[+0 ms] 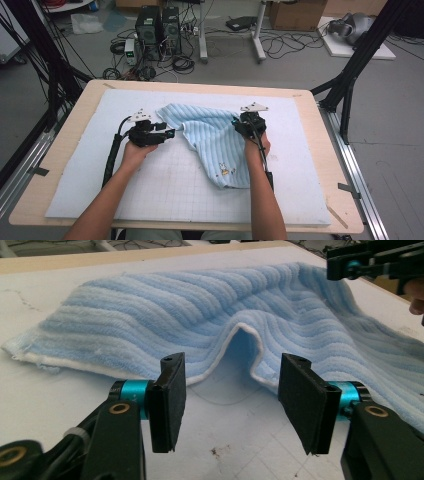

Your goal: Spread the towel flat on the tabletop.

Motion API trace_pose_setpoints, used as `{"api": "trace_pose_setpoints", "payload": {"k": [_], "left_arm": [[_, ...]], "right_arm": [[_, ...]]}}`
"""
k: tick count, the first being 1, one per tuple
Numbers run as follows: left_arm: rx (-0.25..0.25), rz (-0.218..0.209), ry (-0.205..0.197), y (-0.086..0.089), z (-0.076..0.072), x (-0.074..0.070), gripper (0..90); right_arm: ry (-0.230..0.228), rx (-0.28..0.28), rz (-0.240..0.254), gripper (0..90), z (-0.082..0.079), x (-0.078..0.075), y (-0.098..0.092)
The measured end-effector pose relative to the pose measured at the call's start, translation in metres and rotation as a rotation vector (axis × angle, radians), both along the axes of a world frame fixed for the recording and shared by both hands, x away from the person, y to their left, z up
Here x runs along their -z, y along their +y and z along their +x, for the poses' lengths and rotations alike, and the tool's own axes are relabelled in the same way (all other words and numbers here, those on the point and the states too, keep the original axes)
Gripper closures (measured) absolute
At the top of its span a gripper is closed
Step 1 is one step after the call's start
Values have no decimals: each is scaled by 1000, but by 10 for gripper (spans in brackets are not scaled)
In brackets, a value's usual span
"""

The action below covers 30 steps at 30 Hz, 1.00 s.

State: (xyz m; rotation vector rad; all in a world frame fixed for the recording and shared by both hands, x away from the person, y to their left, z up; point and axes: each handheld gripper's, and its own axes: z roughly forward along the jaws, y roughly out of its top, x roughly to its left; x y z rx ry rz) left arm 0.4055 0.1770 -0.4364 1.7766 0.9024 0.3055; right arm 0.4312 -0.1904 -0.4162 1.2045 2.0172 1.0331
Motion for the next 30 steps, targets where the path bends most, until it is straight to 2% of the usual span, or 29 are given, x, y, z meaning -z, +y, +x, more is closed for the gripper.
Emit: {"api": "trace_pose_setpoints", "payload": {"k": [1,4,6,7,8,9,11,14,15,17,19,20,22,23,24,28,30], "left_arm": [[-6,2,-2,0,-1,0,455],[-23,2,-9,4,0,0,456],[-38,-3,-13,8,0,-1,453],[-39,-3,-16,10,0,-2,450],[-44,-10,-21,12,0,-3,446],[-50,-21,-19,14,0,-4,439],[-66,-40,-13,19,0,-5,412],[-85,-52,-20,26,-2,-7,383],[-86,-56,-22,29,-2,-7,370],[-97,-67,-21,32,-3,-7,315],[-95,-60,-32,36,-5,-8,300],[-95,-56,-38,38,-6,-9,286],[-83,-50,-48,42,-8,-10,266],[-73,-38,-57,45,-9,-11,266],[-70,-34,-61,46,-9,-12,266],[-76,-19,-63,52,-11,-12,260],[-70,-10,-60,52,-11,-12,260]], "right_arm": [[0,-30,33,596,-5,-2,0],[-26,-113,12,583,-23,-7,6],[-21,-182,5,589,-35,-7,11],[-27,-196,-42,595,-41,-5,15],[-32,-212,-68,598,-44,-4,17],[-21,-241,-62,593,-48,-1,19],[24,-270,-69,526,-54,0,25],[41,-329,-25,487,-64,-6,34],[49,-340,-16,488,-66,-7,36],[61,-347,-72,493,-72,-8,42],[98,-370,-78,486,-76,-7,47],[99,-380,-85,476,-79,-7,49],[100,-405,-45,437,-85,-6,53],[130,-408,-11,424,-87,-4,55],[147,-414,-6,424,-90,-1,57],[155,-437,-29,409,-99,6,66],[154,-450,-56,409,-103,9,74]]}}
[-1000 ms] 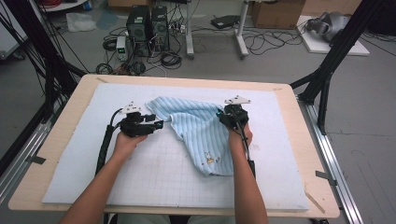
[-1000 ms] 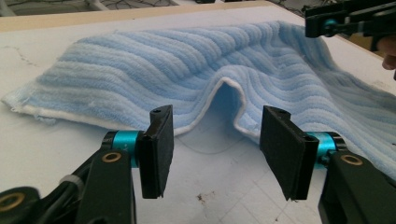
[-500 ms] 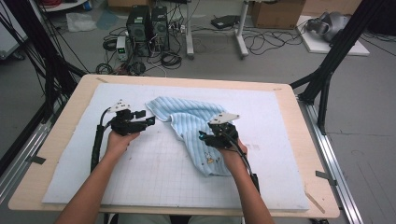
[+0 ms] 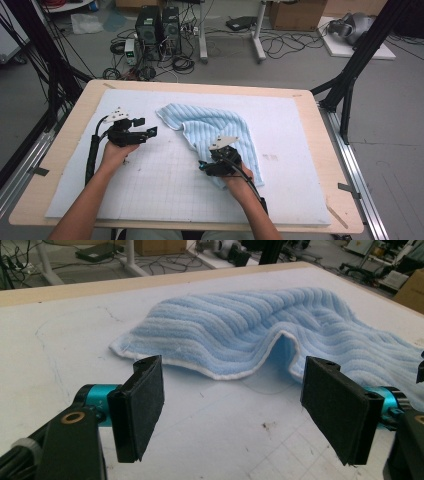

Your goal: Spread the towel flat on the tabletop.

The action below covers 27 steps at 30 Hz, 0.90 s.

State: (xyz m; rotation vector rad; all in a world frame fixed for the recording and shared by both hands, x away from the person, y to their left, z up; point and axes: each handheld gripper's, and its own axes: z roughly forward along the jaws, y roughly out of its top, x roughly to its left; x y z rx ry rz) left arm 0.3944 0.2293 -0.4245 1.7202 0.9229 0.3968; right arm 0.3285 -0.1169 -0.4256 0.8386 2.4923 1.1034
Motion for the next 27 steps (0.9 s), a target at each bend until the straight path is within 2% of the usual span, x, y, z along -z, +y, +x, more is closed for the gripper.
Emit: {"api": "trace_pose_setpoints", "payload": {"k": [2,4,6,7,8,10,11,13,17,19,23,27], "left_arm": [[4,-2,0,0,-1,0,263],[6,-1,-2,0,-1,0,266],[6,-3,0,-1,-1,1,268],[5,-3,-1,-1,-1,1,269],[6,-3,-2,-1,-1,3,270],[3,-1,6,-2,-1,5,274],[0,-1,11,-2,-1,5,275],[0,2,13,-2,-1,6,277],[-3,-2,3,-2,-2,4,287],[-5,-1,1,-3,-2,4,290],[-2,-1,3,-5,-2,4,293],[9,4,-3,-9,-3,4,306]], "right_arm": [[3,-24,-16,450,-3,5,8],[4,-50,-54,497,-4,9,14],[-7,-63,-115,545,-4,13,19],[-3,-63,-113,572,-4,14,19],[-2,-56,-111,624,-3,13,18],[-1,-66,-114,805,-2,12,17],[7,-82,-95,848,-2,11,16],[10,-89,-19,862,-2,5,12],[35,-25,152,865,7,-7,-11],[32,13,205,865,12,-12,-25],[24,109,225,865,26,-16,-48],[13,200,177,865,42,-11,-64]]}}
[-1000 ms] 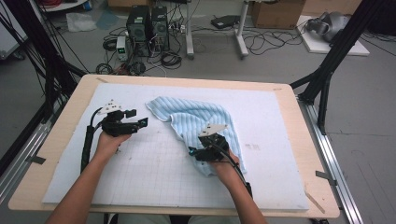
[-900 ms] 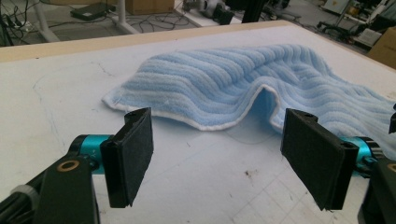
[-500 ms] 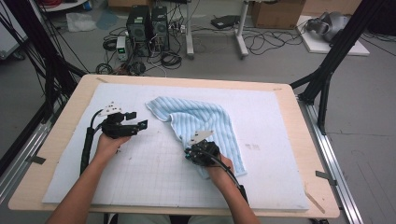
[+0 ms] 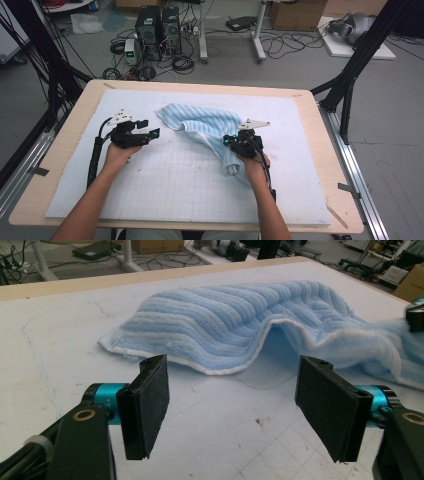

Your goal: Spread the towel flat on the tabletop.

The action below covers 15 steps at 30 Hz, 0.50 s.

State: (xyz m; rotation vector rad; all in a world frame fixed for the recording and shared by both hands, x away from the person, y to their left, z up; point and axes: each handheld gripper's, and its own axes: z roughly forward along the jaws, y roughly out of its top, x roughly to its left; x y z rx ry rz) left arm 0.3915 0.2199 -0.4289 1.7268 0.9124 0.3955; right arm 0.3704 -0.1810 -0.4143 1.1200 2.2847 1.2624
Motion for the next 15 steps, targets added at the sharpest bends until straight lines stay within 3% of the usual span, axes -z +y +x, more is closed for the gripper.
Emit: {"api": "trace_pose_setpoints", "payload": {"k": [4,8,9,11,15], "left_arm": [[22,6,2,-5,0,1,333],[55,-2,11,-11,-2,2,377],[64,-3,12,-13,-3,2,388],[87,-1,12,-18,-4,2,406],[131,3,4,-29,-6,3,468]], "right_arm": [[10,48,-25,865,11,7,-10],[14,90,-138,862,16,16,-14],[27,93,-147,856,17,19,-15],[43,92,-141,815,16,24,-18],[13,113,-75,672,11,18,-26]]}}
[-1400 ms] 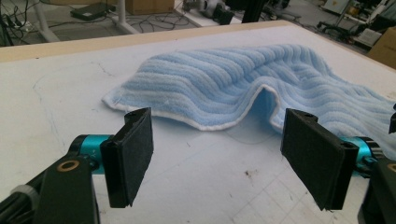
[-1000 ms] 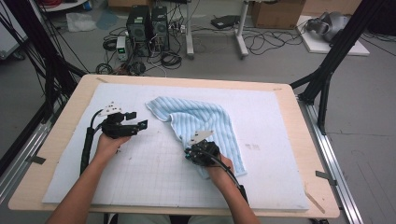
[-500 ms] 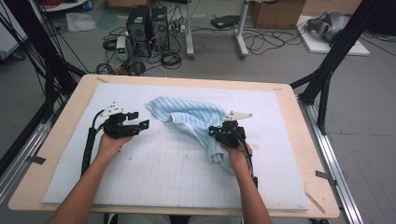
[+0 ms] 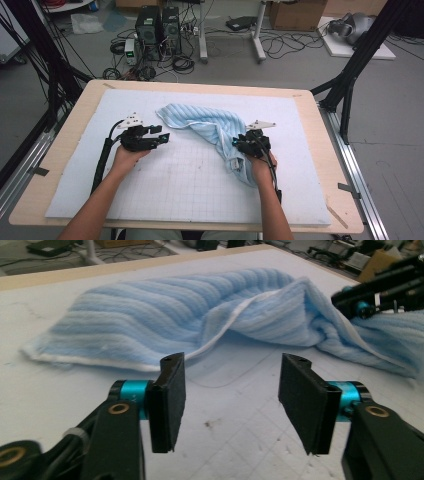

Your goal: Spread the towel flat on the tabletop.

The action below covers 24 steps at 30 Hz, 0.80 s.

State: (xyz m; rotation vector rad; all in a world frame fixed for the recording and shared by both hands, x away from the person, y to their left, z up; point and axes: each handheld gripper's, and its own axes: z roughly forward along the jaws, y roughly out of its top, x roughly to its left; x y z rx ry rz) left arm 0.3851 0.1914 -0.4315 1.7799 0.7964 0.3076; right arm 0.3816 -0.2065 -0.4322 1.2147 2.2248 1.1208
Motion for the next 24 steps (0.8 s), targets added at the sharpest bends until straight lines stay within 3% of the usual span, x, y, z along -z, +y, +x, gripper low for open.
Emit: {"api": "trace_pose_setpoints", "payload": {"k": [5,9,13,17,20,24], "left_arm": [[45,-20,1,-16,-2,0,521],[94,-22,-7,-35,-4,-1,612],[126,-33,1,-59,-5,0,617],[164,-48,16,-85,-6,2,605],[198,-26,34,-110,-6,3,576],[208,25,53,-140,-2,4,502]], "right_arm": [[-82,14,37,585,-12,-16,-13],[-141,61,20,523,-24,-25,-29],[-145,129,-45,431,-32,-20,-44],[-136,224,-63,380,-38,-15,-66],[-134,269,-59,372,-43,-12,-79],[-130,266,-61,373,-48,-9,-85]]}}
